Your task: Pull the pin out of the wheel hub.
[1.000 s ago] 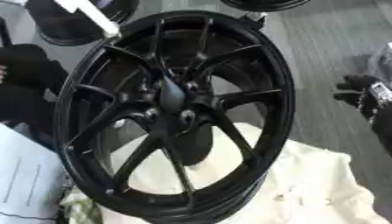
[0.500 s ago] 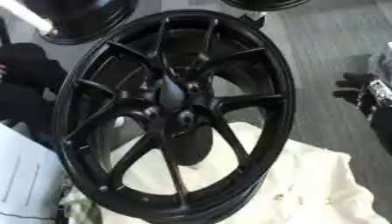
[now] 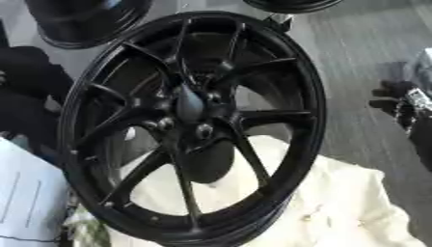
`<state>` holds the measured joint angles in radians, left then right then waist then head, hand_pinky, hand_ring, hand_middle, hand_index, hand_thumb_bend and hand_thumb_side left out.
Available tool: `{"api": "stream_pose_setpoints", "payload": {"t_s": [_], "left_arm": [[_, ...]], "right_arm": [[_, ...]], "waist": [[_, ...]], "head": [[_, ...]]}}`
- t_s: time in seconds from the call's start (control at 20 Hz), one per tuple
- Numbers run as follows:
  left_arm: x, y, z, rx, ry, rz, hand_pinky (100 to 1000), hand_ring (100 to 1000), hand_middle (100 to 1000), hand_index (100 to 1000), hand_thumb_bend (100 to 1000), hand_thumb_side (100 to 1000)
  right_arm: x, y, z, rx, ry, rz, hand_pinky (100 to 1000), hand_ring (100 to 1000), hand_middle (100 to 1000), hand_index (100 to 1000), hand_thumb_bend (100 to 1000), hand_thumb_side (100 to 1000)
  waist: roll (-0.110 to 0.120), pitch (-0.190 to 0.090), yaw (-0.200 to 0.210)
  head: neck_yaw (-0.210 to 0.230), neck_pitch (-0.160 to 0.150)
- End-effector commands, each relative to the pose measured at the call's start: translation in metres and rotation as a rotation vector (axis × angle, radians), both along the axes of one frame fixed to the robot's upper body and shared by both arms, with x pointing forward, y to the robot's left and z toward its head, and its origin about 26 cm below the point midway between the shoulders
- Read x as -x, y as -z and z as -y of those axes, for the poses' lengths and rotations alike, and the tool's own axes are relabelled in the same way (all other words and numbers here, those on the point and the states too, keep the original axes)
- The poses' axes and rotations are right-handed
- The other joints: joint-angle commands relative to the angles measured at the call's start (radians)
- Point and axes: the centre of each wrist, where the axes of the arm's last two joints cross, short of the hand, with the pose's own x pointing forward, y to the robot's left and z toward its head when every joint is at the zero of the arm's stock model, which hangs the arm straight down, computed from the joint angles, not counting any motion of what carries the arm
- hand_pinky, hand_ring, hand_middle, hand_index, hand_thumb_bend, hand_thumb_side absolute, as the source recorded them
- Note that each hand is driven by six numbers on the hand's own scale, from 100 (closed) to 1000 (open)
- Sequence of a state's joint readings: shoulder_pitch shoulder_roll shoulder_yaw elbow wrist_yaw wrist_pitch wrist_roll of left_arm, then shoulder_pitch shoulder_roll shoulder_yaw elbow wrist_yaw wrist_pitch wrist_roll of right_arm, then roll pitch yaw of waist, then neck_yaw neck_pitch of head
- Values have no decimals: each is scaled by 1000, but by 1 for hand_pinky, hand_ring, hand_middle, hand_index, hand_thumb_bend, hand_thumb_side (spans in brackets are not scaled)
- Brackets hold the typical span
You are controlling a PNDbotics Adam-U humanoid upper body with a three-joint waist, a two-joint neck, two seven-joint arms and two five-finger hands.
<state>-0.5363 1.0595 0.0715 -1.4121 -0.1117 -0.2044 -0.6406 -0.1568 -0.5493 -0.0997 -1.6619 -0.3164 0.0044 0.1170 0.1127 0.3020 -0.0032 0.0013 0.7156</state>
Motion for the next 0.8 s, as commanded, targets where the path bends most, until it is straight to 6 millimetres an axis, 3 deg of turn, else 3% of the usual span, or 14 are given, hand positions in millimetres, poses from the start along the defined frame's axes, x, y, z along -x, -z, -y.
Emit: {"api": "stream_pose_setpoints", "payload": {"t_s": [0.05, 0.1, 0.15, 0.2, 0.3, 0.4, 0.55, 0.7, 0.8], "left_arm": [[14, -9, -4, -46, -14, 22, 849, 727, 604, 581, 247, 100], [16, -4, -5, -53, -21, 9, 881, 769, 672, 721, 281, 100], [18, 0, -6, -63, -33, -2, 922, 818, 749, 855, 331, 156], [19, 3, -7, -74, -47, -12, 943, 842, 774, 898, 387, 378], [21, 7, -9, -98, -74, -25, 953, 858, 789, 929, 472, 610], [21, 11, -10, -120, -88, -27, 955, 867, 798, 951, 526, 781], [20, 15, -13, -140, -95, -28, 955, 870, 801, 962, 531, 820], [19, 17, -15, -144, -92, -26, 950, 866, 795, 954, 481, 787], [18, 17, -13, -120, -74, -6, 937, 856, 782, 932, 260, 678]], "right_arm": [[1, -10, 6, 19, 12, 21, 968, 786, 769, 845, 100, 854], [1, -10, 6, 19, 12, 21, 968, 786, 769, 845, 100, 854], [1, -10, 6, 19, 12, 20, 968, 786, 769, 845, 100, 855], [1, -10, 6, 19, 12, 19, 968, 786, 769, 845, 100, 855], [2, -10, 6, 19, 12, 17, 968, 786, 769, 845, 100, 855], [2, -9, 7, 20, 12, 16, 968, 786, 769, 845, 100, 855], [2, -9, 7, 21, 14, 15, 968, 786, 769, 845, 100, 857], [2, -9, 7, 22, 14, 15, 968, 786, 769, 845, 100, 857], [2, -9, 7, 21, 13, 16, 968, 786, 770, 845, 100, 855]], "waist": [[-3, -24, 0], [-3, -25, 0], [-3, -26, 0], [-3, -27, 1], [-3, -28, 1], [-4, -28, 2], [-5, -28, 3], [-5, -28, 2], [-5, -28, 2]], "head": [[3, -6], [2, -6], [0, -6], [-1, -7], [-3, -9], [-4, -10], [-3, -10], [-1, -9], [-1, -9]]}}
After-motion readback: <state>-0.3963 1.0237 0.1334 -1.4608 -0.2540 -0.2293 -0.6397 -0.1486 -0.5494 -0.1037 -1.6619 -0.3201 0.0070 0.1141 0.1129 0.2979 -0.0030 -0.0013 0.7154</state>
